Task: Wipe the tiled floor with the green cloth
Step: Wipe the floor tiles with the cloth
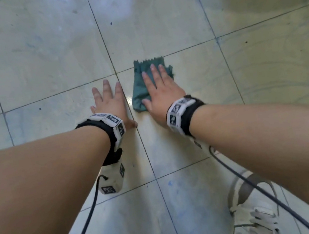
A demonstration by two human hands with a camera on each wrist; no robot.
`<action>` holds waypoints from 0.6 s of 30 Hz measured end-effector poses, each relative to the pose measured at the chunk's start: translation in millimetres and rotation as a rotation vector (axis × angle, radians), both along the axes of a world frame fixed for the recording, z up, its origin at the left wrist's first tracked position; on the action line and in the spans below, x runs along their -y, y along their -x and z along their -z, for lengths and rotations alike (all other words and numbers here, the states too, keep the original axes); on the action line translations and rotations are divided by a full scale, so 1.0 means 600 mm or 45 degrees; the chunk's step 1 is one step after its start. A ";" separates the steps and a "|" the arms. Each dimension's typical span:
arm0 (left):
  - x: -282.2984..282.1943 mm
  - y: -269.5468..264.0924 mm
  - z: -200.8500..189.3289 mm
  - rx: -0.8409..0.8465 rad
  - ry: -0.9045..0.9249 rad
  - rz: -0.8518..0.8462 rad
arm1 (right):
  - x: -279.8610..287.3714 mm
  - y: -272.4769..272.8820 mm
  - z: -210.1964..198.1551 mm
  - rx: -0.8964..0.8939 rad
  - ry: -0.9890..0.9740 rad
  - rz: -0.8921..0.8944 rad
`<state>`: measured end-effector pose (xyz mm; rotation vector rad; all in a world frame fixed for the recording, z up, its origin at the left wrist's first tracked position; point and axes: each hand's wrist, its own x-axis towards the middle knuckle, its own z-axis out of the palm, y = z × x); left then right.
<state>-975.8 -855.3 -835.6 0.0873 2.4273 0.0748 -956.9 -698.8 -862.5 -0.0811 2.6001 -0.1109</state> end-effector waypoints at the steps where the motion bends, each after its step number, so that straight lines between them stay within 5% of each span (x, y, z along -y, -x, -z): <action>1: 0.000 0.000 0.000 -0.006 0.000 0.000 | -0.015 0.017 0.000 -0.016 -0.020 0.021; 6: 0.003 0.000 0.003 -0.010 -0.005 -0.003 | -0.127 0.098 -0.006 -0.003 -0.187 0.246; 11: 0.001 0.003 0.005 -0.006 0.000 -0.001 | -0.221 0.080 -0.014 0.059 -0.299 0.705; 18: 0.000 0.005 0.006 -0.028 0.013 0.018 | -0.004 -0.066 -0.009 0.081 -0.043 0.102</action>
